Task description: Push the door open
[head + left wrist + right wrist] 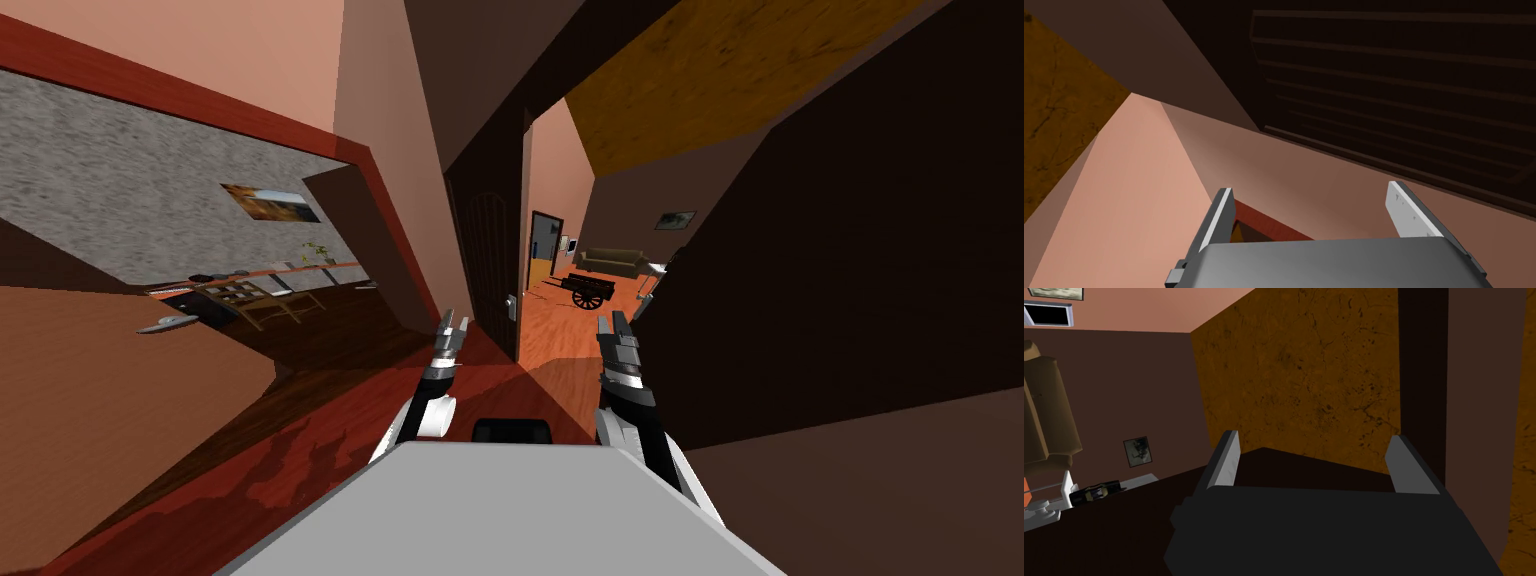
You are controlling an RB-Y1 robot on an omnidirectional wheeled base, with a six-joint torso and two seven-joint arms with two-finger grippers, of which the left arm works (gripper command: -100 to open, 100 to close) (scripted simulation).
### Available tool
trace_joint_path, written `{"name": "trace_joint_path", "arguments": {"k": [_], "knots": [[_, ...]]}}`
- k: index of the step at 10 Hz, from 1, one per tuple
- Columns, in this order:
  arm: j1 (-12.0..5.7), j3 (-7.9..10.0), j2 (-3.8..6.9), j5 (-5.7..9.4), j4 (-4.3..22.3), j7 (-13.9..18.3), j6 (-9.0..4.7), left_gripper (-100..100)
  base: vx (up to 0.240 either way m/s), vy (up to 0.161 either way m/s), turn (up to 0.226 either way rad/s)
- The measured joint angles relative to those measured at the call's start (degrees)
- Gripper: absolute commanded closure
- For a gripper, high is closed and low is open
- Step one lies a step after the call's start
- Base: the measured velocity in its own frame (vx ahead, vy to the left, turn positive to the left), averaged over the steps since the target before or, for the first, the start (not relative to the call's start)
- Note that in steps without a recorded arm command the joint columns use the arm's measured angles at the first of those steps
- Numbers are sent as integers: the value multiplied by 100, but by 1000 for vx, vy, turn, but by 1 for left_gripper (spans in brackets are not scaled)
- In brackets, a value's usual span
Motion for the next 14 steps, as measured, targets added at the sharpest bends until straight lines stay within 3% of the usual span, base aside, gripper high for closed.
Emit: {"name": "trace_joint_path", "arguments": {"k": [4,8,11,14], "knots": [[-294,-247,217,-15,506,74,210,-100,85,87,-135],[-621,-549,350,-64,1172,101,333,-100,86,101,-159],[-894,-804,579,-75,1651,185,544,-100,102,122,-135],[-1148,-1011,657,-111,2050,209,738,-100,71,93,-116]]}}
